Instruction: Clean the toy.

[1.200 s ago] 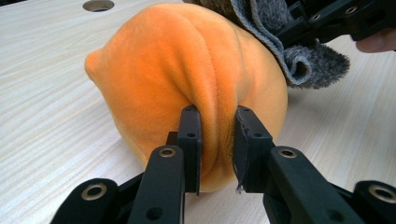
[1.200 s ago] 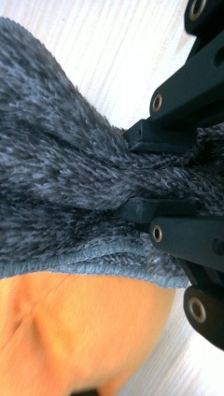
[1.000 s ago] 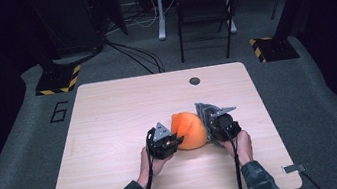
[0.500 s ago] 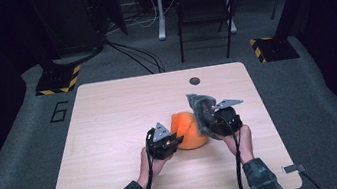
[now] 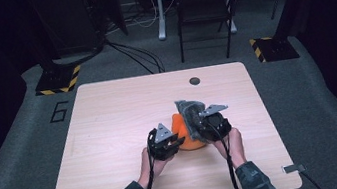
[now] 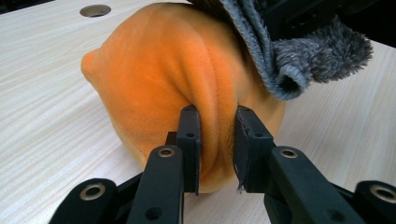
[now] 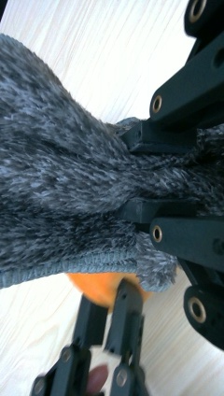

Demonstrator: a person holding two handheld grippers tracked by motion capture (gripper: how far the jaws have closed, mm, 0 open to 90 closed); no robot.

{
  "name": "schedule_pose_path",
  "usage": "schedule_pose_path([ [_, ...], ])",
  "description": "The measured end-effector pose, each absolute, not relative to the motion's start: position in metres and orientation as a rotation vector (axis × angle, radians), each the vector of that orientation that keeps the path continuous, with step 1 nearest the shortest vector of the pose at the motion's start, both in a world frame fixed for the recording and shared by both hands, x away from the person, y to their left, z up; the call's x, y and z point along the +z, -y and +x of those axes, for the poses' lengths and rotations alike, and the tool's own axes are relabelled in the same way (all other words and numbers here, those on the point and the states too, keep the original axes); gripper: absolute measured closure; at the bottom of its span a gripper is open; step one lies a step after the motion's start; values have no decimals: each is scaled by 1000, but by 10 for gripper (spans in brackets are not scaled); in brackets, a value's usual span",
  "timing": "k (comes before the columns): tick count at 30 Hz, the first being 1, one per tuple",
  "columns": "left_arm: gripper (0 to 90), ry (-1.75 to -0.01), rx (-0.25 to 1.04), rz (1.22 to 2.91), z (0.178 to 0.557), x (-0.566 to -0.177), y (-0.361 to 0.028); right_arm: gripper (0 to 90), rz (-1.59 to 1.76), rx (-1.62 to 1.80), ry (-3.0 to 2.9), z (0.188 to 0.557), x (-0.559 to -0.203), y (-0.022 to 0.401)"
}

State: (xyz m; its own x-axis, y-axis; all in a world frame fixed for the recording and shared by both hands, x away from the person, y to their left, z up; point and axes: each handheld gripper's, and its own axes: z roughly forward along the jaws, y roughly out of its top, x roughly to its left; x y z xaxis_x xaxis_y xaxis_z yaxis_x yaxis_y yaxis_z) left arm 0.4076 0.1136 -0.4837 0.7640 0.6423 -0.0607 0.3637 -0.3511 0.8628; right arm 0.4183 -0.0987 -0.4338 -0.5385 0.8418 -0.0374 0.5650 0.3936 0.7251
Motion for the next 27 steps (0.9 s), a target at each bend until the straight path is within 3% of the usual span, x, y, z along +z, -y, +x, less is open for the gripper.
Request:
schedule_pose_path([
  [27,728,-785,355,1960,411,-486,-118,719,1480,748,-2265,441,-486,148],
])
